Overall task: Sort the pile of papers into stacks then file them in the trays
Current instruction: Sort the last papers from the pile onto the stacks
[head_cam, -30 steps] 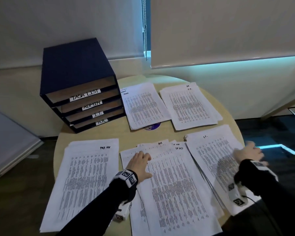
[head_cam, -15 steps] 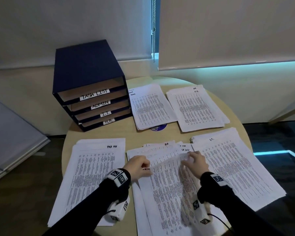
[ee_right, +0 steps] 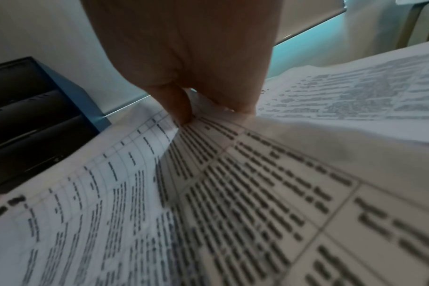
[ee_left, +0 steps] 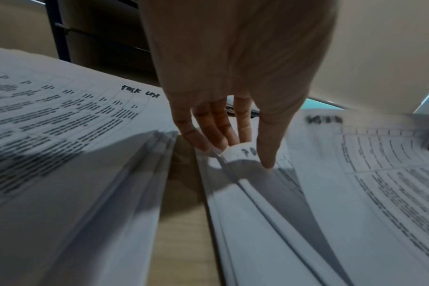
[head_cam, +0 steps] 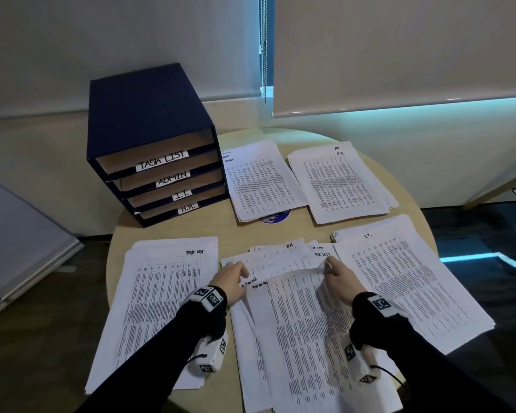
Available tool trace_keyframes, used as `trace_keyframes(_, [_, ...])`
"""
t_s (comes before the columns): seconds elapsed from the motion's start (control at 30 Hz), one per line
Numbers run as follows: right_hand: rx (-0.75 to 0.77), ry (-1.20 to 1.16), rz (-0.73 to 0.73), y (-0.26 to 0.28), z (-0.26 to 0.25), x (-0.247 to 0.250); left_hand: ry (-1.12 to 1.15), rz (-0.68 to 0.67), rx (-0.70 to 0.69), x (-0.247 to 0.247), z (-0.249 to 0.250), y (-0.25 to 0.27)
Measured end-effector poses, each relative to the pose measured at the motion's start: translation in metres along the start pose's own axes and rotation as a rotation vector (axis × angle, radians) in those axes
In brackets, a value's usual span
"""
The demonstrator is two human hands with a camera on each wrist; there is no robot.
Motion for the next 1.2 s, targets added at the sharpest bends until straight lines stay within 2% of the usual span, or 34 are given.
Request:
trace_keyframes(0.1, [0.006,0.098,0.005,0.0,-0.004,-0.008,-0.023,0.024,-0.035,0.006,0.005,-0.003])
trace_keyframes(0.2, [0.024,0.221,0.085,0.001,-0.001,-0.008,-0.017,0.113,-0.146,0.021,0.018,-0.005])
trace_keyframes(0.37, [0.007,0.109,0.12,-0.002,0.006,0.001,-0.176,0.043,-0.391,0.024,0.052,-0.001])
trace_keyframes(0.5, [0.05,-0.006,0.168,0.003,0.014,0.005,-0.242,0.048,-0.441,0.016,0.062,0.001])
trace_keyframes(0.63, [0.065,-0.07,0.179,0.011,0.017,0.008,-0.081,0.126,-0.36,0.024,0.051,-0.001])
trace_keyframes(0.77, [0.057,-0.099,0.211,0.01,0.016,0.016,0.222,0.117,-0.245,0.027,0.032,-0.006])
trace_keyframes(0.87, [0.046,-0.126,0.236,0.009,0.018,0.021,0.308,0.112,-0.179,0.029,0.019,-0.006])
trace_keyframes(1.07, [0.014,-0.16,0.113,0.012,0.013,0.018,0.403,0.075,-0.074,0.023,0.009,-0.003])
trace_keyframes(1.13, [-0.007,-0.189,0.04,0.01,0.013,0.011,0.498,0.024,-0.025,0.01,0.002,-0.004])
trace_keyframes(1.2, [-0.017,-0.23,-0.03,0.009,0.013,0.003,0.47,-0.066,-0.007,-0.004,0.001,-0.002])
Point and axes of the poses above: each hand's wrist, its own y-axis away from the middle knuckle, its own x-axis out of the back of the hand, z = x × y, the point moved 8 cm from there along -y, towards the middle knuckle, and after that the axes turned 13 degrees about -x, right-handed, at the moved point
